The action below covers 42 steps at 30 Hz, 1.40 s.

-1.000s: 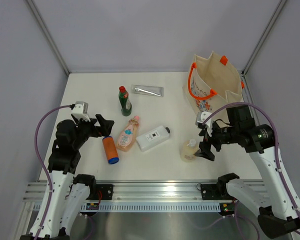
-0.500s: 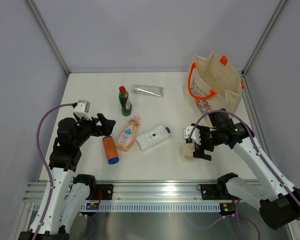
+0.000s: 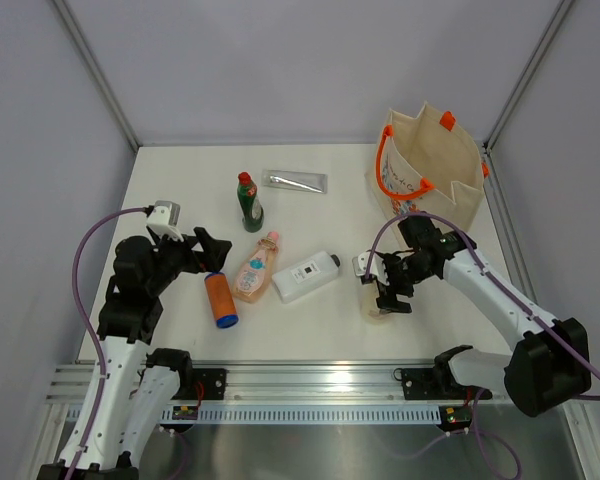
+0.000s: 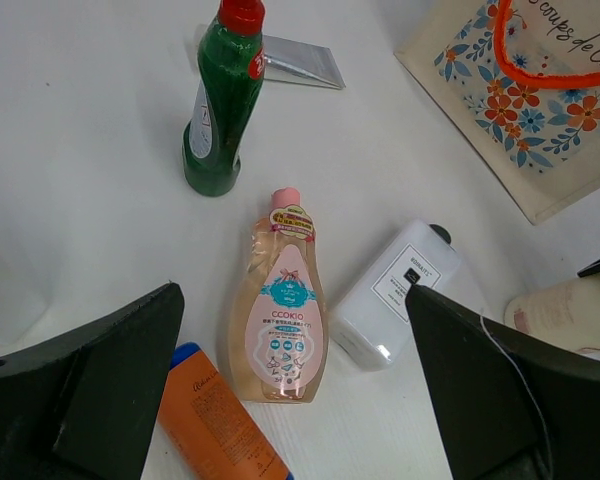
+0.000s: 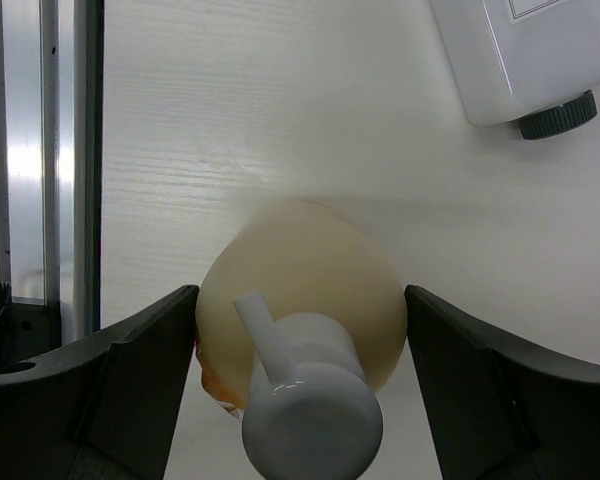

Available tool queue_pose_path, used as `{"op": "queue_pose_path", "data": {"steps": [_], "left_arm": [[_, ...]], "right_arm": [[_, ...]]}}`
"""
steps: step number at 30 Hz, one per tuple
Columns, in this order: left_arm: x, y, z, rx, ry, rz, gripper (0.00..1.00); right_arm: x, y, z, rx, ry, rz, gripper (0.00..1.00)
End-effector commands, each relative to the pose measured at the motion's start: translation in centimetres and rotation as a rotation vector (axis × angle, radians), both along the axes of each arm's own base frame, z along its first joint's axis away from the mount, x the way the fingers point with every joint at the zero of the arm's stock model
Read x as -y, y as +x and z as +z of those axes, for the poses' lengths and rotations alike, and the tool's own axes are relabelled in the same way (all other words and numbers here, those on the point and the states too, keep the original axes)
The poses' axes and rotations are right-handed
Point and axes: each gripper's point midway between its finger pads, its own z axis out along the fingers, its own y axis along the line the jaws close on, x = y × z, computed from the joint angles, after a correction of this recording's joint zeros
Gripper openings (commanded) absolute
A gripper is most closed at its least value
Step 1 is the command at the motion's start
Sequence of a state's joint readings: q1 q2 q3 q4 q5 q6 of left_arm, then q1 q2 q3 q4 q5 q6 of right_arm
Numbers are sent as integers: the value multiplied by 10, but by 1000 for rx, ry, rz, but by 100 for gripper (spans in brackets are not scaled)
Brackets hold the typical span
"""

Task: Place the personal care products into the canvas bag

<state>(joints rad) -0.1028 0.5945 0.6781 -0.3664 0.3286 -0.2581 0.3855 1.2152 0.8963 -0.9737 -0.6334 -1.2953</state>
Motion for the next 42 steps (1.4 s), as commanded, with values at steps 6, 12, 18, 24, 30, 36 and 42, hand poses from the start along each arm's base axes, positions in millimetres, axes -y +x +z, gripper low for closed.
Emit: {"op": "queue_pose_path", "data": {"steps": [6,12,18,24,30,36,42], "left_arm": [[4,0,25,95,-3,-31,99],[4,-1,25,94,-6,-35,99],[4,-1,26,99,-6,-35,99],[5,-1,26,100,-8,-40,99],[6,-2,27,103,-10,-44,99],[6,-3,27,106,-10,-44,99],[6,-3,27,106,-9,-47,99]], "right_arm": [[-5,1,3,-3,10,29,72],[-1,2,20,28,14,-42,18],[-13,10,72,81,144,-181,0],[-20,18,107,128,246,-274,0],[-19,46,149,198,319,-448,0],[-15,75,223,223,461,-606,0],[10,111,291,291,578,-742,0]]}}
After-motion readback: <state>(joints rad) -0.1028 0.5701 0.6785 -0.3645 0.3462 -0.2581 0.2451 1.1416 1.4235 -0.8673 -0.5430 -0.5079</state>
